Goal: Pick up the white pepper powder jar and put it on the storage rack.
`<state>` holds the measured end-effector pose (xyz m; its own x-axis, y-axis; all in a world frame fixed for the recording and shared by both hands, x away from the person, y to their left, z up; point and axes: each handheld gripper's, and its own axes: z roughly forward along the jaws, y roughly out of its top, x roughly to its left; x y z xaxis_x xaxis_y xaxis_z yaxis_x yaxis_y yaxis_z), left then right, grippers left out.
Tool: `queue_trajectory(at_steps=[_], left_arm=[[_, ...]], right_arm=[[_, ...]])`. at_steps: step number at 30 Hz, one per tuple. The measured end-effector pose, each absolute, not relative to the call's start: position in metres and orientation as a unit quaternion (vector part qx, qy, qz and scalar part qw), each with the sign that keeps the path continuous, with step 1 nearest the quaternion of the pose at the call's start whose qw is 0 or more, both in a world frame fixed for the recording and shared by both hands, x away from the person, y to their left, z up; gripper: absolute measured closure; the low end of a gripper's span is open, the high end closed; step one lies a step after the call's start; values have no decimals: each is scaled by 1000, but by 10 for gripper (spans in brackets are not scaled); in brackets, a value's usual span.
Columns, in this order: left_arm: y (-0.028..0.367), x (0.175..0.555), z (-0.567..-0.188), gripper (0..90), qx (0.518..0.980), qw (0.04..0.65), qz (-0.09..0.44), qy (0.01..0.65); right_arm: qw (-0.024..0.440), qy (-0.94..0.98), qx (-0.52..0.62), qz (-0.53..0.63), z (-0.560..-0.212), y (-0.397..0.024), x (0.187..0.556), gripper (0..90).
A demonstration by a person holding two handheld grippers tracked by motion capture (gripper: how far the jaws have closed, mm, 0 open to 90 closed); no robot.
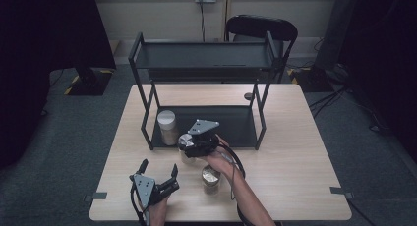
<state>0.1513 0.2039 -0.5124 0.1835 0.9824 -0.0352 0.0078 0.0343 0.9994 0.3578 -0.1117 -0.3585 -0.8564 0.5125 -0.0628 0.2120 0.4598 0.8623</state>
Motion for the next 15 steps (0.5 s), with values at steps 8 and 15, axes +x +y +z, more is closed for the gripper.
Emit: queue_trajectory(at_steps=[8,15], left_arm=[[204,151,-513,1,536,551,443,461],[204,151,-513,1,536,552,443,460]], right_arm=[[163,838,217,474,-359,-113,356,363],[165,836,212,479,-357,-114,354,363]])
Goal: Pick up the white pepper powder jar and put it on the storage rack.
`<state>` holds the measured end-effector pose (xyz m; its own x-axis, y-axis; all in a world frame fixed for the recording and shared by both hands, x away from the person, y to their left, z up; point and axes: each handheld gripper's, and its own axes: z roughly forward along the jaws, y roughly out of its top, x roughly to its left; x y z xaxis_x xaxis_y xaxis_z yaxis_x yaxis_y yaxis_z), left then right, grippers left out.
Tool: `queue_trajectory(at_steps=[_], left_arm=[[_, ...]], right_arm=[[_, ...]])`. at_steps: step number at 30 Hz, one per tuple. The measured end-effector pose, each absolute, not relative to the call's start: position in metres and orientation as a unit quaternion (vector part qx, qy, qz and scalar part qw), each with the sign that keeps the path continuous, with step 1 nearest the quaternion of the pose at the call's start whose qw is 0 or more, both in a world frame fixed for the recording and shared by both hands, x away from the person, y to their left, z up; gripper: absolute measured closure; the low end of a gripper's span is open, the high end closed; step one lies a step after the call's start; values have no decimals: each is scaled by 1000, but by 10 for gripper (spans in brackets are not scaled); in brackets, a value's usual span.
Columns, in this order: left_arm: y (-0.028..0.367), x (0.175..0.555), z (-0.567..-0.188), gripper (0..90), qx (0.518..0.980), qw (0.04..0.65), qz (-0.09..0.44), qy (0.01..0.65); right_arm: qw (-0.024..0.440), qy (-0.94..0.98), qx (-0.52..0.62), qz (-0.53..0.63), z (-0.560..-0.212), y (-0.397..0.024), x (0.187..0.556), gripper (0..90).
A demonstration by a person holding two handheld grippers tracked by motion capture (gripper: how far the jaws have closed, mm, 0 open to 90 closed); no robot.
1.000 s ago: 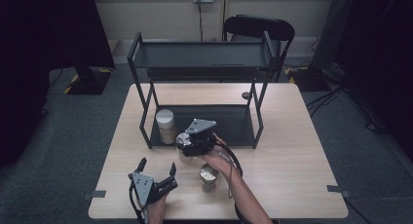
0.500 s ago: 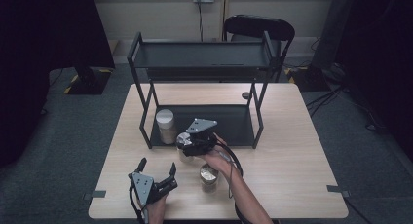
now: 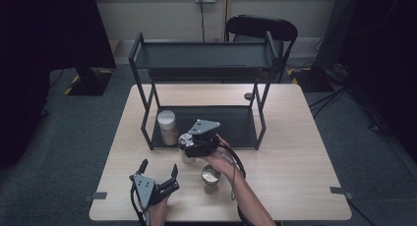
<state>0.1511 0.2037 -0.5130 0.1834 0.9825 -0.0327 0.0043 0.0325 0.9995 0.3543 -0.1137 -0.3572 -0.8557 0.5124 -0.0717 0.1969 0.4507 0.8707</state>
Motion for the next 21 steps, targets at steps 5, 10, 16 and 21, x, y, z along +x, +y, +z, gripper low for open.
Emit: queue_trajectory(at_steps=[5,10,16,21], left_arm=[[204,151,-513,1,536,552,444,460],[203,151,-513,1,536,552,444,460],[204,151,-513,1,537,552,444,458],[204,151,-513,1,537,551,444,459]], right_arm=[[166,836,209,480,-355,-114,353,363],[168,834,209,482,-354,-114,352,363],[170,832,211,484,-354,-115,350,363],[170,830,212,486,-354,-116,350,364]])
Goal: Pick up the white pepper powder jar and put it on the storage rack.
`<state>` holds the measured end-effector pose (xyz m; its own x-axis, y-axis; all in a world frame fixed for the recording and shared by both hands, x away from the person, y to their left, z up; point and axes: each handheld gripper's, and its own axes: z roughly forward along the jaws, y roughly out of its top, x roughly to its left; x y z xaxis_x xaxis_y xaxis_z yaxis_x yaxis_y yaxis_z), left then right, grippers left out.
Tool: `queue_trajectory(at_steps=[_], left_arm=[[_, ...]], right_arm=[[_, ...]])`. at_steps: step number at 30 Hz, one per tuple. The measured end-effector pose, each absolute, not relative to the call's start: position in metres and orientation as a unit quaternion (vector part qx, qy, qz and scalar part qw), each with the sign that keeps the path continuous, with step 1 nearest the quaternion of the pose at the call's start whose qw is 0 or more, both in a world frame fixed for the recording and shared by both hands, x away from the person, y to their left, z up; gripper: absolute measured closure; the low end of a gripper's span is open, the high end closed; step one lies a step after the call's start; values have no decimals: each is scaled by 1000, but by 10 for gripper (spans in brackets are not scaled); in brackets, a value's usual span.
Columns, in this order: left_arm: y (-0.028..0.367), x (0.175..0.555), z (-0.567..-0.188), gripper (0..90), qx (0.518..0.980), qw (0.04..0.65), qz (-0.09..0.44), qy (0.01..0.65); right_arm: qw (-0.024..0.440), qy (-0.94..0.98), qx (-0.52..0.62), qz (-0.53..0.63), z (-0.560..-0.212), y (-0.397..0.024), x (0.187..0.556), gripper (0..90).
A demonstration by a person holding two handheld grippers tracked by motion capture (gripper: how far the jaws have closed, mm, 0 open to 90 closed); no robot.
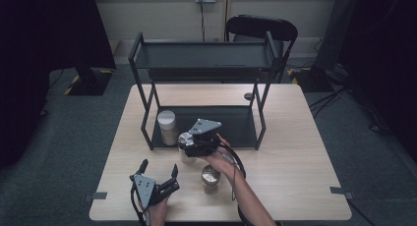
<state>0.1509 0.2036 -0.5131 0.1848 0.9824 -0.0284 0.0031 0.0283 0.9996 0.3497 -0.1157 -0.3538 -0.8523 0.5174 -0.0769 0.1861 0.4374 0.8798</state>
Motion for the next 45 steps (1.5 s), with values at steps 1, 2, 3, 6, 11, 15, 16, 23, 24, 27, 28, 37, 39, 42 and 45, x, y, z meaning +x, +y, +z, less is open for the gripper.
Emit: queue_trajectory(at_steps=[1,2,3,6,11,15,16,23,24,27,28,37,39,42,45], left_arm=[[204,151,-513,1,537,551,444,459],[204,151,-513,1,537,552,444,459],[204,151,-513,1,537,552,444,459],[204,151,-513,1,537,552,444,459],[204,151,-513,1,537,552,443,459],[204,151,-513,1,537,552,443,459],[204,151,-513,1,537,552,443,459],[204,151,-513,1,537,552,443,459],[204,151,-513,1,537,552,443,459],[204,151,-513,1,537,552,443,459],[204,151,-513,1,537,552,443,459],[204,151,-513,1,536,552,444,460],[203,151,-513,1,535,552,444,460],[204,151,-513,1,535,553,443,460],[204,151,-513,1,536,552,444,459]], right_arm=[[172,831,211,485,-353,-115,349,363],[172,831,211,485,-353,-115,349,363],[172,830,211,486,-352,-115,349,363],[172,829,211,488,-351,-115,348,364],[174,827,211,492,-350,-116,347,363],[174,824,212,495,-349,-117,347,363],[174,824,212,495,-349,-117,346,364],[173,822,213,499,-346,-118,346,364],[173,822,214,499,-346,-118,346,364],[176,820,212,501,-345,-118,345,364],[178,820,212,501,-345,-118,344,364],[178,817,217,504,-345,-117,342,364],[178,817,217,504,-345,-117,342,364],[178,816,220,505,-345,-117,342,364],[181,815,222,503,-344,-116,341,364]])
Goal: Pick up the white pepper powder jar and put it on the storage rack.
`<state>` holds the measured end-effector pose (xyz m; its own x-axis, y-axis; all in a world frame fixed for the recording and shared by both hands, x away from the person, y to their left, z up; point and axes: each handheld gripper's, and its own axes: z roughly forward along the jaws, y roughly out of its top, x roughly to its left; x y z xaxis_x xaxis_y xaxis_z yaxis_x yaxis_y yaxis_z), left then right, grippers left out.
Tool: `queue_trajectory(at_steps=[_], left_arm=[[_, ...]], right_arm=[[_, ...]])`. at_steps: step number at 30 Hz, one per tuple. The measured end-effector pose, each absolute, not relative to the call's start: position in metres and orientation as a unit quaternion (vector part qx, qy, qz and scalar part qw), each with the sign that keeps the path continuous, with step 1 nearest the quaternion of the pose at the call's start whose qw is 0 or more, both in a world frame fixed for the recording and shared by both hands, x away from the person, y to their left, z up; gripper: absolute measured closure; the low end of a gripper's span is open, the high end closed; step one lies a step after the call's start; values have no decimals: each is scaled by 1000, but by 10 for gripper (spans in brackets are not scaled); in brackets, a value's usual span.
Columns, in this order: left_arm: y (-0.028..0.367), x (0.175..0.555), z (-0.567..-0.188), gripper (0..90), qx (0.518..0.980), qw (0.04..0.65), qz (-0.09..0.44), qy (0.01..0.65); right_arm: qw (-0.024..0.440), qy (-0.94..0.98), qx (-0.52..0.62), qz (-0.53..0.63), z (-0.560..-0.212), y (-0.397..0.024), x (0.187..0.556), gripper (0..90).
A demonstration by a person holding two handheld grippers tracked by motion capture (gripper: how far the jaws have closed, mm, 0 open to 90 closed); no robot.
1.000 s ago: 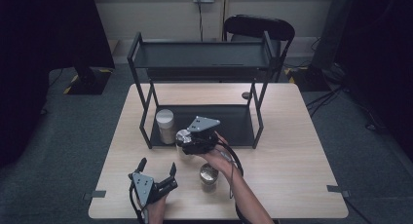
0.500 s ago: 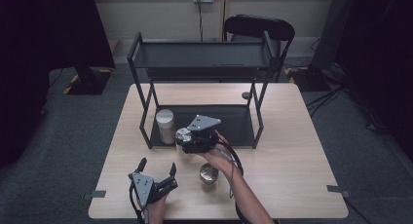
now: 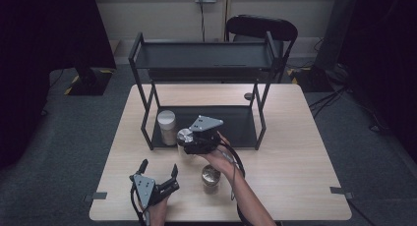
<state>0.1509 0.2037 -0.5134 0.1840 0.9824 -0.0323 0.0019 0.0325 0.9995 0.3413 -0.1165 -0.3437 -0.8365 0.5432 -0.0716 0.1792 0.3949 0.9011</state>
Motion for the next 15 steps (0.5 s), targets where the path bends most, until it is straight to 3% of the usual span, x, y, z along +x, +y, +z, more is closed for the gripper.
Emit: queue_trajectory(at_steps=[15], left_arm=[[204,151,-513,1,535,553,443,459]], right_arm=[[184,811,228,507,-342,-117,341,363]])
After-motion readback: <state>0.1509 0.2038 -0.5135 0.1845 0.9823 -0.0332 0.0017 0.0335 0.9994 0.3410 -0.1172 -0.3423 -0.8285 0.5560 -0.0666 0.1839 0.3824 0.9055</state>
